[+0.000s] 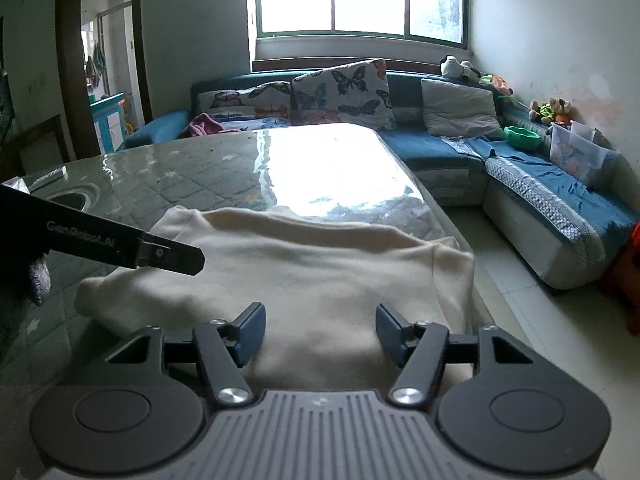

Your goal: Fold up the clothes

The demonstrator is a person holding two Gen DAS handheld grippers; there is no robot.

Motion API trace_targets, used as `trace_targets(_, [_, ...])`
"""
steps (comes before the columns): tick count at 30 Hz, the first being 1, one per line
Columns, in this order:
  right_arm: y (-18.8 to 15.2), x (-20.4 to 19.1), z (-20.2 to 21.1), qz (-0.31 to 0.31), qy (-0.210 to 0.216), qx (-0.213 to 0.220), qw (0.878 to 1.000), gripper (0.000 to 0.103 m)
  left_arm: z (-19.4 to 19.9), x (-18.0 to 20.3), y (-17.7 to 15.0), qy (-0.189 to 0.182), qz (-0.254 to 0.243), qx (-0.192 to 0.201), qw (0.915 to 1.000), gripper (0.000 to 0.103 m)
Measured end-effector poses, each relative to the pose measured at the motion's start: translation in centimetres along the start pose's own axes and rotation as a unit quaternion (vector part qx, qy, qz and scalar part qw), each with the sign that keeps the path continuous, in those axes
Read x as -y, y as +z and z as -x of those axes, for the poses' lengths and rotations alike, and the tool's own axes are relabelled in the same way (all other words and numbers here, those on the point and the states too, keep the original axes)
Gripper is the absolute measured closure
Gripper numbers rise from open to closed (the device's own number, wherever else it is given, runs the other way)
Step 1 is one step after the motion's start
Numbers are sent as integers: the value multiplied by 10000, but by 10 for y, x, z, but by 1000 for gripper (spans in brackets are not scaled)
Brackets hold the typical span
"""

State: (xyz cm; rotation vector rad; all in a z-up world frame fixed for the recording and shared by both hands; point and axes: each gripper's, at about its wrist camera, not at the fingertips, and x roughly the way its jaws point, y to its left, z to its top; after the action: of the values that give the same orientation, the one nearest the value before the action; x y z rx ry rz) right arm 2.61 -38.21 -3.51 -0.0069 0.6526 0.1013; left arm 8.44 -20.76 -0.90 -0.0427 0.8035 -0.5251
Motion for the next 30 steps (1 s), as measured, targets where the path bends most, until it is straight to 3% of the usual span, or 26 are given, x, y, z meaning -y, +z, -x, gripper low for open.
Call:
trace_targets(8, [-9,-9,10,93,-116,12,9999,34,16,1,-16,81,-64,49,9999,52])
trace_targets(13, [-12,-14,17,86,-201,72,9997,25,25,0,-26,102,-98,106,9998,48])
trace_targets(21, [-20,-13,22,-23,-307,4,9995,23,29,-1,-36,197,-153,129,9996,43])
trace_targets(30, [-25,-11,33,-99,-380,75,9992,11,37,-1,-43,294,-178,146,9993,37])
